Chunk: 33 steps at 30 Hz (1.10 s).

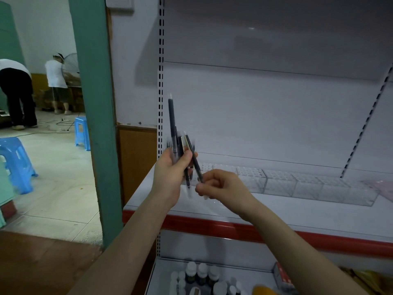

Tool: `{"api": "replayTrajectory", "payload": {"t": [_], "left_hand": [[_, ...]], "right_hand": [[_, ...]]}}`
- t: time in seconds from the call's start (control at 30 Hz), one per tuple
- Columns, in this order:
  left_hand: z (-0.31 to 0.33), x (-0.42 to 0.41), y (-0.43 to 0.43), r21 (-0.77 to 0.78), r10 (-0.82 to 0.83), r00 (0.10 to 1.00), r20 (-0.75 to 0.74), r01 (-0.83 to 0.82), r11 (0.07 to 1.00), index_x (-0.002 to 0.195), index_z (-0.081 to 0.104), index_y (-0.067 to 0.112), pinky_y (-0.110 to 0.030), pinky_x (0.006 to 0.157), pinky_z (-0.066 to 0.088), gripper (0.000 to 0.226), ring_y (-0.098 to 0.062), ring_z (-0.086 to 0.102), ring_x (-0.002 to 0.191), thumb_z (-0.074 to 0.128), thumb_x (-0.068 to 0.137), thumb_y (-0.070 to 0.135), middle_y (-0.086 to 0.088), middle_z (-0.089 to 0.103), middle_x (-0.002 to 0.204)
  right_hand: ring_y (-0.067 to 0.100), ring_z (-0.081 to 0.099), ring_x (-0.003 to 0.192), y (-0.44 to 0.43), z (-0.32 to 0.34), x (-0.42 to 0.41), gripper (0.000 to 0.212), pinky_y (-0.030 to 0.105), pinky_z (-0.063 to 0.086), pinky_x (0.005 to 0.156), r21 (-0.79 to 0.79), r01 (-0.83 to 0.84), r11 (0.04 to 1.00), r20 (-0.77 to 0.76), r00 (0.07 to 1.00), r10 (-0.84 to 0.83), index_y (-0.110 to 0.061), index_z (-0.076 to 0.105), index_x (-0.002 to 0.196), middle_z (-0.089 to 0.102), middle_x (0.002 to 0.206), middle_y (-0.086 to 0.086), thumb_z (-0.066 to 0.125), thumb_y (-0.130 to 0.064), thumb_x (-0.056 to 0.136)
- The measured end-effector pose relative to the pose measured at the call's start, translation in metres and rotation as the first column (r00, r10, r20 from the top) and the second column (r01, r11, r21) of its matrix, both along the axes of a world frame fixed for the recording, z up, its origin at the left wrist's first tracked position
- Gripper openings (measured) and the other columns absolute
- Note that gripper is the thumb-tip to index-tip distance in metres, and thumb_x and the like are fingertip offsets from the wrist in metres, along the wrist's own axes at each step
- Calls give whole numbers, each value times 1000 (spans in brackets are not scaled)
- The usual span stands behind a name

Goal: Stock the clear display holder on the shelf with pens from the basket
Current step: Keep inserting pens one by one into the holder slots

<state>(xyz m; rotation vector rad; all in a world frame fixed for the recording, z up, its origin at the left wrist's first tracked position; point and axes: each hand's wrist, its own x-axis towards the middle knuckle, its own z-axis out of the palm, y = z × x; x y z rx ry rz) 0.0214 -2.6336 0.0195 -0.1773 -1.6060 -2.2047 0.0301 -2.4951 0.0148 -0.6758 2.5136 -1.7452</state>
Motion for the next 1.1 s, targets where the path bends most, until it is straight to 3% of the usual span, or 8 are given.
{"api": "replayTrajectory", "payload": {"t": [0.1,0.23,0.33,0.47,0.6,0.77,0.93,1.1], "left_hand": [[3,-1,-5,5,101,994,-40,-101,995,94,55,19,-22,64,53,10,-12,64,83,55,91,10,0,66,90],[6,-4,-16,-41,205,974,-100,-210,977,92,51,25,-20,64,55,13,-12,65,88,58,89,14,-3,66,98],[3,-5,-19,-67,211,973,-96,-217,974,92,50,24,-20,64,56,15,-13,66,87,56,90,11,-3,66,96],[-6,-6,-14,-72,139,988,-62,-143,987,92,51,23,-20,61,54,15,-12,65,78,55,91,8,-2,65,92],[-12,-10,-3,-139,115,993,-41,-119,983,100,52,15,-16,54,51,10,-4,64,65,55,92,9,-3,63,88],[-13,-14,-6,-161,118,992,-33,-122,979,94,54,16,-14,52,49,4,0,61,58,55,92,12,-2,63,83],[-10,-21,-19,-102,122,992,16,-119,988,91,54,17,-16,54,48,7,-6,52,61,49,95,14,0,55,74],[-9,-29,-21,-82,103,994,22,-101,992,93,56,20,-24,69,50,13,-8,57,71,48,95,9,2,57,79]], "right_hand": [[12,59,65,7,3,-3,9,17,49,62,-22,37,999,-17,999,-37,-15,62,85,64,69,3,69,-9,82],[11,58,62,17,7,-6,13,21,48,62,51,56,997,27,998,-58,-18,63,81,61,63,-1,70,-8,80],[8,58,56,22,12,-12,10,17,51,57,-108,91,990,149,986,-75,-13,63,81,60,65,0,68,-4,81],[7,56,55,23,21,-26,8,15,51,54,-652,214,727,404,910,94,-8,59,81,53,66,0,59,-5,88],[5,57,55,6,24,-38,11,13,51,54,-808,246,536,391,903,176,-6,60,81,56,67,1,55,-6,91],[13,65,83,-4,31,-53,20,19,57,64,-745,204,636,297,954,42,-5,59,110,68,98,8,56,-12,91],[16,64,67,-3,49,-82,12,18,55,61,-555,364,748,94,921,-377,-6,59,101,65,85,11,60,-9,89],[12,61,64,-15,43,-110,16,22,53,66,-293,397,870,-107,890,-443,-3,63,104,65,86,9,59,-8,89]]}}
